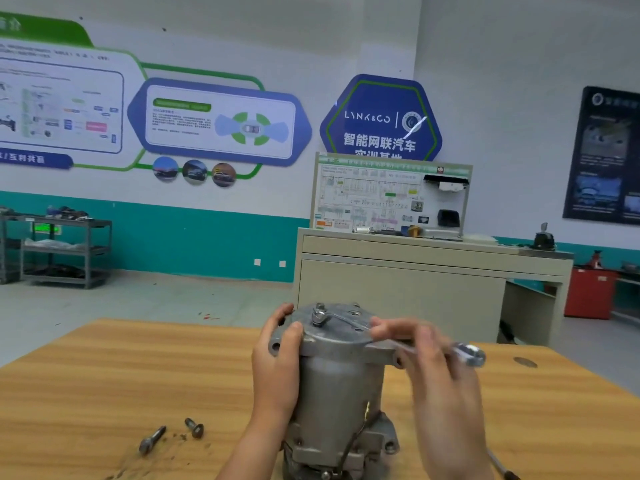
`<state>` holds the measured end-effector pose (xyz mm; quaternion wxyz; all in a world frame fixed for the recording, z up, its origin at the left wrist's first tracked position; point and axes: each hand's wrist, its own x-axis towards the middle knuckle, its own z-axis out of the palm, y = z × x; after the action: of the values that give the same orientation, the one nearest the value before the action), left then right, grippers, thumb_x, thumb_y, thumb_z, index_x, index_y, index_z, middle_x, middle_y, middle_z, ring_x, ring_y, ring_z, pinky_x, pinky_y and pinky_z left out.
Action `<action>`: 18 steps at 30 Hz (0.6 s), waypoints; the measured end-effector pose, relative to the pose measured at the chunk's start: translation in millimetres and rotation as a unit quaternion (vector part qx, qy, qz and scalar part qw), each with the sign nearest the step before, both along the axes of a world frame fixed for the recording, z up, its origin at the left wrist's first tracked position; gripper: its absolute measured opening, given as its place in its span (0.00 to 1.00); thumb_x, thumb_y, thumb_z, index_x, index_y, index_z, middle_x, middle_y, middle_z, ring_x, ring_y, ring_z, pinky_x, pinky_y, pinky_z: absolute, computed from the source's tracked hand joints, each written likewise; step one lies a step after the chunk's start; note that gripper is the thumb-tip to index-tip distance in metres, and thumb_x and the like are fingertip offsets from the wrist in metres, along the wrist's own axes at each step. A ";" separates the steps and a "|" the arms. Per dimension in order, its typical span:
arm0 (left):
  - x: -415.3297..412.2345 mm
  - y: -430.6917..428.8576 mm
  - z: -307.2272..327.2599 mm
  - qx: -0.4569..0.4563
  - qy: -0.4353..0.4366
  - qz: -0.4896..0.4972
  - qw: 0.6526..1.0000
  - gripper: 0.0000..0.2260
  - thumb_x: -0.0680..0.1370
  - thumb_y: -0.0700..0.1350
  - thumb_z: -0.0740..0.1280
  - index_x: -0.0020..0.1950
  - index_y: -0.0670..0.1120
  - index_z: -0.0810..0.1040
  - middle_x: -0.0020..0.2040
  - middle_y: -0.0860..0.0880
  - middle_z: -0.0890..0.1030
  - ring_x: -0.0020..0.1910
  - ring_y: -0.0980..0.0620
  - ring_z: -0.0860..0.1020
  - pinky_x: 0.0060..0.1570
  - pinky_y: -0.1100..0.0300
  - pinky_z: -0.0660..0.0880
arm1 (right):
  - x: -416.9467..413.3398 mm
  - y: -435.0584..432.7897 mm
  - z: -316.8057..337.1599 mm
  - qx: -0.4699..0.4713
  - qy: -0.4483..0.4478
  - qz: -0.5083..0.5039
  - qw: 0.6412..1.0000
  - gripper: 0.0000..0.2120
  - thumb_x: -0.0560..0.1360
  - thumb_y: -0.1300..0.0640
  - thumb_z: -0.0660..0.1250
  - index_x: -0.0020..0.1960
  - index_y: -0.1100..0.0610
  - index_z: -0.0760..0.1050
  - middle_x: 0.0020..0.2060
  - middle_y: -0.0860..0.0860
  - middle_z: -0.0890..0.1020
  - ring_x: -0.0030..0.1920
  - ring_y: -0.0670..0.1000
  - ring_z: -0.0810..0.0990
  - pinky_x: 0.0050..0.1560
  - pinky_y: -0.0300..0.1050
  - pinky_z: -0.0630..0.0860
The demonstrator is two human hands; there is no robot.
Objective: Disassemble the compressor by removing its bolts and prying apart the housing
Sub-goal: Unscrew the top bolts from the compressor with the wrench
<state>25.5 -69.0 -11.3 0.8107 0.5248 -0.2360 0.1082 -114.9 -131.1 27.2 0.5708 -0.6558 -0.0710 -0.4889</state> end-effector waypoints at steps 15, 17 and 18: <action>-2.6 3.0 4.1 0.003 0.021 -0.015 1.000 0.11 0.76 0.45 0.65 0.58 0.49 0.77 0.55 0.52 0.79 0.58 0.51 0.76 0.50 0.63 0.73 | 147.4 -71.9 94.2 -0.317 0.500 -0.193 0.782 0.09 0.79 0.63 0.57 0.49 0.66 0.74 0.36 0.54 0.71 0.38 0.52 0.71 0.34 0.38 0.67; -5.3 3.6 4.5 0.000 0.022 -0.024 0.999 0.15 0.70 0.50 0.63 0.56 0.51 0.77 0.55 0.51 0.79 0.57 0.50 0.76 0.54 0.57 0.74 | 157.1 -48.4 100.0 -0.450 0.509 -0.202 0.706 0.12 0.80 0.64 0.53 0.43 0.65 0.73 0.37 0.53 0.70 0.37 0.51 0.68 0.35 0.36 0.66; -5.7 3.6 4.5 -0.003 0.021 -0.025 0.999 0.16 0.69 0.51 0.62 0.56 0.52 0.77 0.56 0.50 0.79 0.57 0.49 0.77 0.57 0.53 0.74 | 161.9 -37.7 100.8 -0.492 0.515 -0.192 0.675 0.12 0.80 0.64 0.52 0.49 0.66 0.74 0.41 0.54 0.71 0.40 0.52 0.68 0.40 0.39 0.66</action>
<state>19.8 -65.3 -6.8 0.8197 0.5182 -0.2315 0.0778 47.1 -168.7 128.0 0.0054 -0.9890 0.1316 -0.0667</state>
